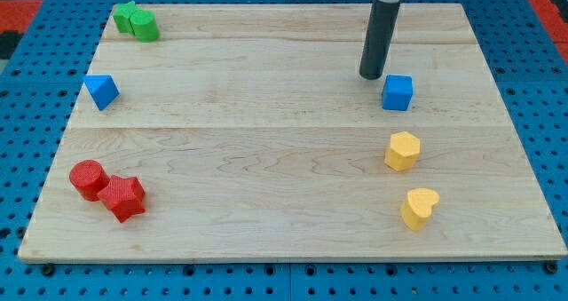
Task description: Push blue triangle to the line of blocks
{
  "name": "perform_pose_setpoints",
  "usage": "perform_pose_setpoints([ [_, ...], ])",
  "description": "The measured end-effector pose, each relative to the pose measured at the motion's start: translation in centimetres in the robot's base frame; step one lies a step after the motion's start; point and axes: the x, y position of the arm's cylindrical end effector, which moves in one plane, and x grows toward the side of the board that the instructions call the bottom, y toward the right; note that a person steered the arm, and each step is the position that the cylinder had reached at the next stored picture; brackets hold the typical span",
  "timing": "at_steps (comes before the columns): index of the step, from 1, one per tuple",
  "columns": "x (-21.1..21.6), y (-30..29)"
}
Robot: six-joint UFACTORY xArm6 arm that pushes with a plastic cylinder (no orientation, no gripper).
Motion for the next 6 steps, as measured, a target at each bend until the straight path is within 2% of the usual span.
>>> perform_pose_setpoints([
  [1,1.8,4.1],
  [2,4.7,5.2],
  [3,5.3,2.4],
  [4,4.6,4.4],
  [5,0.0,-2.2],
  [6,4.0,-13.6],
])
